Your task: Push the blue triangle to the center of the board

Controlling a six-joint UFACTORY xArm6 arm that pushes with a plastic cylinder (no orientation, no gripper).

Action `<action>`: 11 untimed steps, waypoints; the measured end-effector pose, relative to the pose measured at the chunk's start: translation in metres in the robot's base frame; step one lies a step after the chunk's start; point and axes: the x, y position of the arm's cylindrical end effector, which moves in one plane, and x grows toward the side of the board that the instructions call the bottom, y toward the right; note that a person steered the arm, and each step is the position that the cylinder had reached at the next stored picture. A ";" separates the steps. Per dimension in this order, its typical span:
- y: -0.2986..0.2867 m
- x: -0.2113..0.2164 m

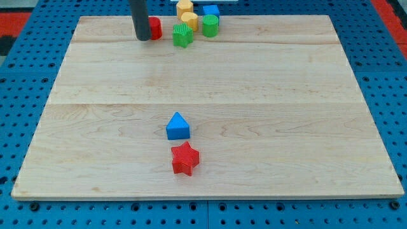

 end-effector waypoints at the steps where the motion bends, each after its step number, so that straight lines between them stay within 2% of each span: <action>1: -0.013 0.004; 2: -0.019 0.057; 3: 0.062 0.100; 4: 0.136 0.160; 5: 0.145 0.252; 6: 0.103 0.299; 7: 0.061 0.268; 8: 0.062 0.239; 10: 0.096 0.221; 11: 0.117 0.189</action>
